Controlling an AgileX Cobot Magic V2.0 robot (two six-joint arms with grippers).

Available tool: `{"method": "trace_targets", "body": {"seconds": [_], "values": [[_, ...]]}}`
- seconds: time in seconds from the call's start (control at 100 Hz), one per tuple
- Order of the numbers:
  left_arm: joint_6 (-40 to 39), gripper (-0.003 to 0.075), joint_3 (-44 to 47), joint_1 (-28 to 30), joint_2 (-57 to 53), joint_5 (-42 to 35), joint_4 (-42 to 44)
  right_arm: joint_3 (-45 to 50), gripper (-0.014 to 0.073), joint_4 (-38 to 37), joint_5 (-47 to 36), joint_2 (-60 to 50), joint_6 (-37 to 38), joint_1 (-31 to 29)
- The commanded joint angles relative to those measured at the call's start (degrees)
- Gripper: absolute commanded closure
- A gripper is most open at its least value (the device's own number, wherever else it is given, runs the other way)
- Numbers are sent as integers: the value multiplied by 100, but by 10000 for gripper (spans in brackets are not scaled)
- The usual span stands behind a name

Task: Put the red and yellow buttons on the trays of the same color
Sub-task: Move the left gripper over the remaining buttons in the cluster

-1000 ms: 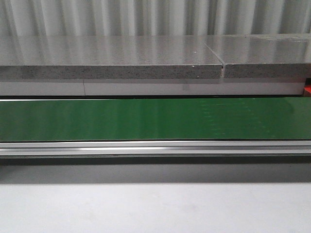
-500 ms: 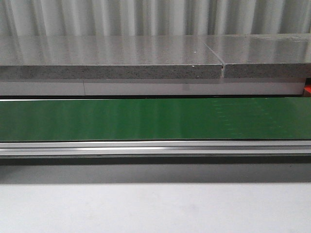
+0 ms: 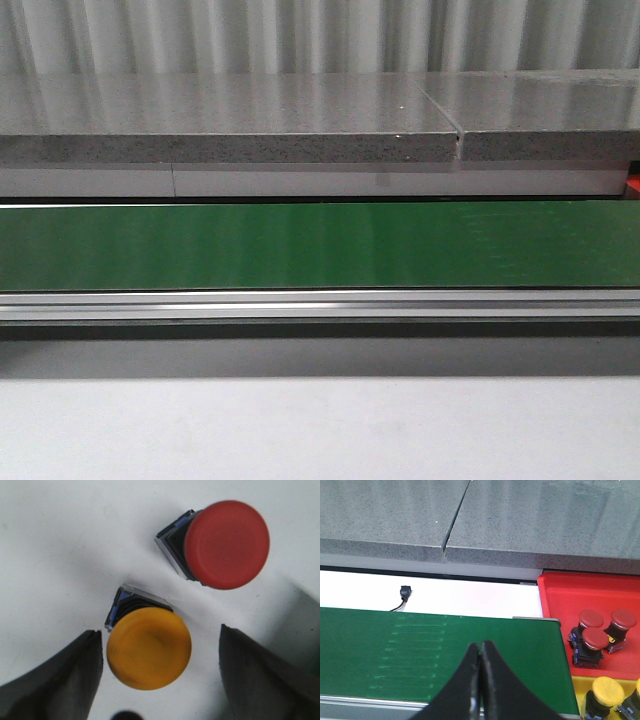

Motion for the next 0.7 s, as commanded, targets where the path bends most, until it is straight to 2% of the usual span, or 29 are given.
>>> {"method": "trace_targets", "body": {"seconds": [0.0,0.13,0.25,0.46,0.69], "values": [[-7,319,-176,14,-274,-61,-75,-138,699,66,-412,5,-5,8],[-7,415,-176,14,-274,-89,-43,-138,699,66,-412,5,-5,8],[-7,463,-176,14,-274,-90,-18,-138,699,66,-412,5,-5,8],[16,472,-164,14,-604,-3,-5,-138,699,66,-412,5,-5,8],[115,472,-164,-163,-1448,431,-5,-138,699,66,-412,5,-5,8]]}}
